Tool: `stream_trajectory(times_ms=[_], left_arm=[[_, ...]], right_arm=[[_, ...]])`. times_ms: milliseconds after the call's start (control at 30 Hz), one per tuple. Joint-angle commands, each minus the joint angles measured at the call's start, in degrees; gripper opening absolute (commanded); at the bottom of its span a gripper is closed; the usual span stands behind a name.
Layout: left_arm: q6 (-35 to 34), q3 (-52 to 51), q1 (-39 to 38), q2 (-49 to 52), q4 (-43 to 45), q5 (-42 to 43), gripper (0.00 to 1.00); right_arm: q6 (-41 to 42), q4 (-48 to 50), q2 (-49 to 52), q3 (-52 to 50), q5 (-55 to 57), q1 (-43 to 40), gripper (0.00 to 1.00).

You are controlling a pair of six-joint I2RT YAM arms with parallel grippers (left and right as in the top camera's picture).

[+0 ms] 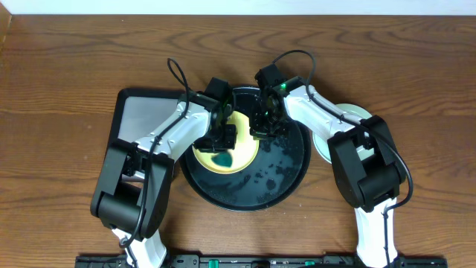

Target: Clean dirty plates on tray and stack at the side

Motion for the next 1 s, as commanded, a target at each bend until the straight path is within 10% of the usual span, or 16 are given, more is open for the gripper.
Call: stream_trajectory(times_ms=[0, 267, 967], left_arm=[[2.5, -0.7, -0.5, 0.7, 4.8, 4.6, 0.07], [-4.4, 0.4, 0.2, 0.7, 14.9, -21.3, 0.07], [-4.6, 24.5, 10.8, -6.7, -20.3, -21.7, 0.07]], right_arm=[[1.1, 0.6, 4.3, -1.1, 2.6, 0.9, 0.01], [1.1, 0.6, 4.3, -1.1, 2.6, 0.9, 0.01], [-3.1, -0.5, 1.8, -0.4, 2.9, 0.9, 0.01]])
